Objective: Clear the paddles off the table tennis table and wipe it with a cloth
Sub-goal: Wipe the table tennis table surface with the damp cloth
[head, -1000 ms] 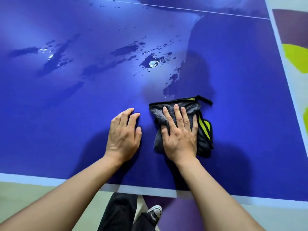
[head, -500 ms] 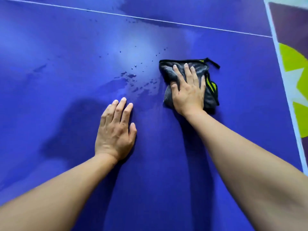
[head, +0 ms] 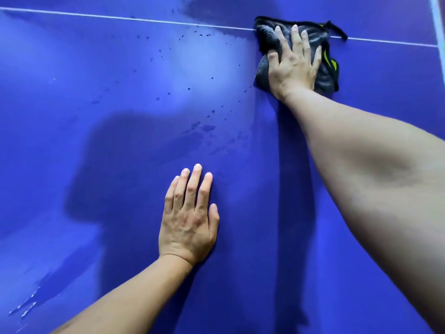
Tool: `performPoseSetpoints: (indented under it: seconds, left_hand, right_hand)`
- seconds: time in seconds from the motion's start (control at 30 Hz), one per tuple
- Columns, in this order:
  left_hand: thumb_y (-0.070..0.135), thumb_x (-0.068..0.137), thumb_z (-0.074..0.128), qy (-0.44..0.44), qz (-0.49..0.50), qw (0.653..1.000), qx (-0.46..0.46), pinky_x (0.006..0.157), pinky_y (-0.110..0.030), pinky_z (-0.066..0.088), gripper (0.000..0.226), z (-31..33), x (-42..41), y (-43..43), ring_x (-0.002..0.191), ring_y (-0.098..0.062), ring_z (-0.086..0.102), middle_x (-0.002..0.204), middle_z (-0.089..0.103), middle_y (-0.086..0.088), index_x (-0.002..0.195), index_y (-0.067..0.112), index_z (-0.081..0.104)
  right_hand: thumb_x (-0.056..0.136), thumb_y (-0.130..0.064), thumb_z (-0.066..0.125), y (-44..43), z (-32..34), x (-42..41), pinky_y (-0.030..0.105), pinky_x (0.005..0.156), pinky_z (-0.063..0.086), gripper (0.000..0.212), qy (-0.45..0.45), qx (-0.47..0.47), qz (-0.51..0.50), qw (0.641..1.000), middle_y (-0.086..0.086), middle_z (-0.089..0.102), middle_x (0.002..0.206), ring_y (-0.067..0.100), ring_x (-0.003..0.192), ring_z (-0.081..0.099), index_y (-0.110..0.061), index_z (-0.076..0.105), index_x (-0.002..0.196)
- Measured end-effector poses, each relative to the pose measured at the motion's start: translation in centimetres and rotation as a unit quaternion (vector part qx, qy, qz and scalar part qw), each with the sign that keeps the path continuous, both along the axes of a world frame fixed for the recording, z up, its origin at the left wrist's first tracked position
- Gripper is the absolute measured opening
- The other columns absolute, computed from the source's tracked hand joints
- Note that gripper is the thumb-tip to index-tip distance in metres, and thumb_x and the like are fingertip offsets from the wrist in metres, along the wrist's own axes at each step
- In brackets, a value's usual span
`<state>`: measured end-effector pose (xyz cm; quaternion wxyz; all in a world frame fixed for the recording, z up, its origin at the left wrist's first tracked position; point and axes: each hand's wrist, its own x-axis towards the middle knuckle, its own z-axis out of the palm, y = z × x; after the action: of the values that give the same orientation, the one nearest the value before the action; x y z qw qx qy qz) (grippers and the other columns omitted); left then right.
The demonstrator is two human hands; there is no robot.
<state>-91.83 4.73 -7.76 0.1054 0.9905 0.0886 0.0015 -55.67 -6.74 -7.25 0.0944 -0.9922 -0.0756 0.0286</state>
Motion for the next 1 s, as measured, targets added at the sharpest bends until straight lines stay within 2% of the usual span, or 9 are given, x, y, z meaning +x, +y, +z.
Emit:
performPoseSetpoints:
  seconds: [0.17,0.4,0.5,0.6,0.73,0.83,1.0]
  left_hand:
    - [0.032,0.097,0.04,-0.013,0.003,1.0,-0.01,0.124,-0.046,0.02,0.058,0.2,0.3,0.0,0.15,-0.032,0.026,0.162,0.031,-0.01,0.151,0.011,0.039]
    - [0.025,0.099,0.04,-0.035,0.007,0.998,-0.044,0.124,-0.042,0.015,0.053,0.8,0.1,-0.1,0.149,-0.03,0.028,0.16,0.034,-0.011,0.149,0.009,0.041]
    - [0.015,0.094,0.044,-0.081,0.032,0.992,-0.097,0.112,-0.04,0.031,0.042,2.0,-1.1,0.2,0.13,-0.034,0.049,0.141,0.053,-0.013,0.135,0.007,0.054]
    - [0.013,0.087,0.044,-0.125,0.046,0.984,-0.117,0.101,-0.042,0.035,0.04,2.8,-4.4,0.0,0.114,-0.036,0.054,0.125,0.059,-0.012,0.125,0.009,0.058]
    - [0.011,0.089,0.046,-0.097,0.054,0.988,-0.105,0.107,-0.043,0.034,0.045,3.1,-13.1,-0.3,0.123,-0.036,0.05,0.137,0.054,-0.013,0.133,0.007,0.054]
    - [0.008,0.092,0.051,-0.036,0.069,0.994,-0.082,0.116,-0.048,0.03,0.049,2.7,-21.1,-0.6,0.138,-0.039,0.043,0.151,0.045,-0.018,0.141,0.001,0.049]
    - [0.017,0.093,0.042,0.037,0.039,0.998,-0.034,0.122,-0.049,0.024,0.058,3.0,-30.7,-0.8,0.148,-0.035,0.033,0.16,0.036,-0.013,0.15,0.006,0.042]
  right_hand:
    - [0.101,-0.047,0.028,0.5,0.2,-3.7,0.052,0.126,-0.005,0.059,0.011,0.006,0.067,0.998,-0.002,0.012,0.171,0.017,0.158,0.004,-0.043,0.023,0.159]
    - [0.102,-0.046,0.03,1.3,0.0,-18.0,0.053,0.126,-0.002,0.057,-0.011,0.003,0.145,0.989,-0.003,0.015,0.171,0.017,0.158,0.008,-0.042,0.025,0.159]
    - [0.104,-0.047,0.028,0.3,-0.3,-23.8,0.053,0.126,-0.003,0.057,0.005,-0.001,0.154,0.988,-0.004,0.012,0.171,0.016,0.158,0.005,-0.043,0.021,0.16]
    - [0.103,-0.048,0.027,-1.5,-0.6,-29.5,0.054,0.125,-0.003,0.058,-0.006,-0.007,0.155,0.988,-0.004,0.012,0.171,0.016,0.158,0.005,-0.044,0.02,0.16]
    - [0.101,-0.048,0.033,-3.7,-0.2,-40.7,0.055,0.125,-0.001,0.061,0.007,0.003,0.165,0.986,-0.003,0.012,0.171,0.016,0.158,0.006,-0.042,0.021,0.16]
    - [0.098,-0.047,0.033,-6.1,0.4,-49.8,0.057,0.125,0.001,0.064,0.012,0.012,0.183,0.983,-0.002,0.014,0.171,0.017,0.158,0.007,-0.04,0.023,0.16]
    - [0.096,-0.046,0.038,-8.5,0.2,-61.9,0.06,0.124,0.011,0.066,0.015,0.011,0.177,0.984,-0.001,0.017,0.17,0.018,0.158,0.009,-0.036,0.026,0.16]
